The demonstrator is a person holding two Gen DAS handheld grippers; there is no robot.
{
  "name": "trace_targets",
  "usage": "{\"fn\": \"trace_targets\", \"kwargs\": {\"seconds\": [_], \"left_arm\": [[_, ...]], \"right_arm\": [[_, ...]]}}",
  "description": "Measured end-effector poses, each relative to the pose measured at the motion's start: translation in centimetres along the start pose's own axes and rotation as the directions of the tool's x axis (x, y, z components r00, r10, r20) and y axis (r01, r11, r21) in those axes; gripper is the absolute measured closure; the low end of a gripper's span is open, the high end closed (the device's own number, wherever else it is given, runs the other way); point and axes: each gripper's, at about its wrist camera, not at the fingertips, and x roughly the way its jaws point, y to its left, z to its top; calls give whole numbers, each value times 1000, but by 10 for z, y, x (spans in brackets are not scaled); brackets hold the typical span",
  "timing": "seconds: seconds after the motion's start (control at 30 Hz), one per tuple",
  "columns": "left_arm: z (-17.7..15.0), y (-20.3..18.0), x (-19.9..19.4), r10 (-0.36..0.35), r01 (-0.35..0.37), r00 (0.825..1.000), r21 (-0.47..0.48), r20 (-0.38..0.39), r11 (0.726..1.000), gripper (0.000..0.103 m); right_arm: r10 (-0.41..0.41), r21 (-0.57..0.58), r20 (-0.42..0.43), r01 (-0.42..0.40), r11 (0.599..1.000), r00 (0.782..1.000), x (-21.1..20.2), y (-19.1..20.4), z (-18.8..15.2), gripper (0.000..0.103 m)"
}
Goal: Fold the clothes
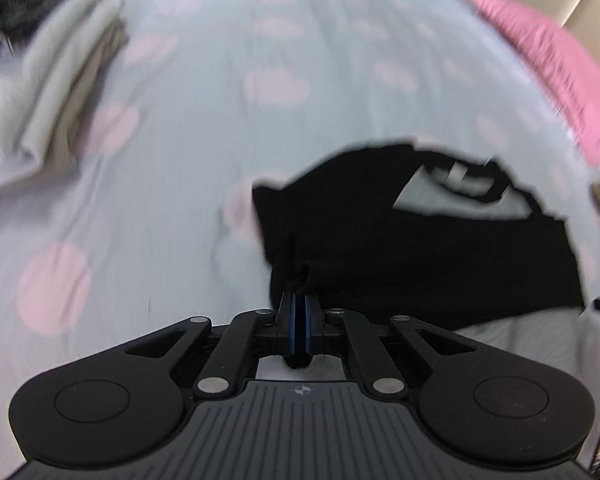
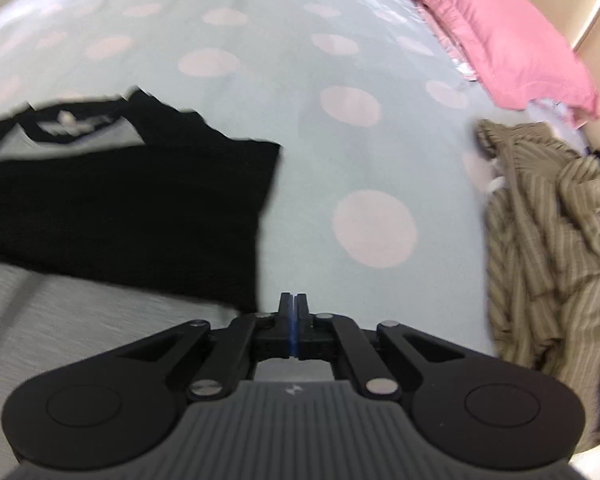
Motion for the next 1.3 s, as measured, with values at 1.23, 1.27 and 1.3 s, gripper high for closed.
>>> {"fn": "trace_targets", "kwargs": {"seconds": [1.23, 1.27, 1.3], "left_arm": [[25, 9, 2, 25, -13, 983, -69, 179, 998, 87], [22, 9, 0, 22, -9, 984, -76, 175, 997, 85], [20, 10, -1, 19, -4, 985, -84, 170, 996, 84]], "right_arm": [[95, 83, 20, -96, 992, 995, -1, -6, 5, 98], [108, 91, 21, -110, 990, 994, -2, -7, 4, 98], [128, 104, 24, -130, 986, 991, -3, -8, 3, 98]]}}
